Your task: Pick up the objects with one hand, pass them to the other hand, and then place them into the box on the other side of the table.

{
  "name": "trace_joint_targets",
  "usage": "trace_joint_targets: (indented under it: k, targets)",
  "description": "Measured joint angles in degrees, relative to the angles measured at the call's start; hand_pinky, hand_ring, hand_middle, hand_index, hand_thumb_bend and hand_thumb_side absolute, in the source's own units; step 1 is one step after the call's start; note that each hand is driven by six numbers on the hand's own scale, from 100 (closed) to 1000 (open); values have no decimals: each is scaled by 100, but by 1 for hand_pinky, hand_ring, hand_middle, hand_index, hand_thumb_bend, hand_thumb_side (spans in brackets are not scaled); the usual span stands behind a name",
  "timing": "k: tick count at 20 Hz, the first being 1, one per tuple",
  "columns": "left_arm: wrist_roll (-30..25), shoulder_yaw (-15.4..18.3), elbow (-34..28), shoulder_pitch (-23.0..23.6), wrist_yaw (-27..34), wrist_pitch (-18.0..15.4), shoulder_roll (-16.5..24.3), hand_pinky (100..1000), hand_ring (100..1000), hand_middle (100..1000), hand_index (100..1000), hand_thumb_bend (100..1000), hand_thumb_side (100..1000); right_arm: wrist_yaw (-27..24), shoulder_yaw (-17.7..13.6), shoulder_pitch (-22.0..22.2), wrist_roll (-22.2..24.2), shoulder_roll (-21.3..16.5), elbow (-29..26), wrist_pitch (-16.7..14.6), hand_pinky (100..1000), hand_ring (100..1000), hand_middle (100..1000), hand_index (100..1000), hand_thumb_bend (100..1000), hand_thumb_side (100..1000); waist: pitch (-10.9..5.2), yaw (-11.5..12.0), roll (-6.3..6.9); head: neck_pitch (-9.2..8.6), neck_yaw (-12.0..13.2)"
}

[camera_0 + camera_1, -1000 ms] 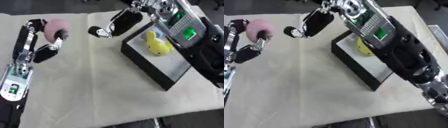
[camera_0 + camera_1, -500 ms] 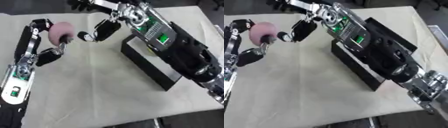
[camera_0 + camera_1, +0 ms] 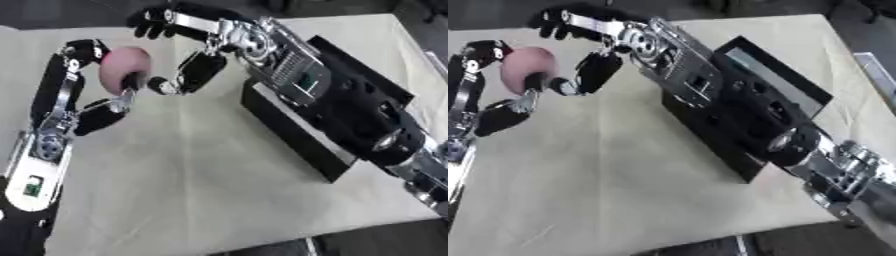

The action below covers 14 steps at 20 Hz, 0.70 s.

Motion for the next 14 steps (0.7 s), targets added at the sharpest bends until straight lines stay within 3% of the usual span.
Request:
trace_joint_targets:
  k: [5, 8, 10, 14]
  targets:
    - [7, -32, 7, -2, 0, -37, -20, 540, 468, 424, 562, 100, 297, -248, 18, -1, -75, 74, 142, 79, 919, 845, 757, 873, 102, 100, 37, 17, -27, -8, -7]
    - [-4, -33, 44, -2, 4, -45, -54, 538, 467, 423, 562, 100, 302, -523, 36, -1, -216, 105, 222, 196, 915, 821, 690, 816, 100, 100, 39, 19, -30, -9, -12]
    - [-12, -33, 55, -2, 14, -46, -56, 538, 467, 423, 562, 100, 303, -690, 42, -2, -289, 110, 256, 263, 908, 799, 628, 727, 119, 100, 39, 25, -33, -9, -14]
    - [-38, -33, 75, -2, 26, -46, -68, 538, 467, 423, 564, 100, 307, -925, 58, -3, -352, 114, 315, 315, 898, 761, 561, 651, 181, 100, 40, 31, -45, -9, -27]
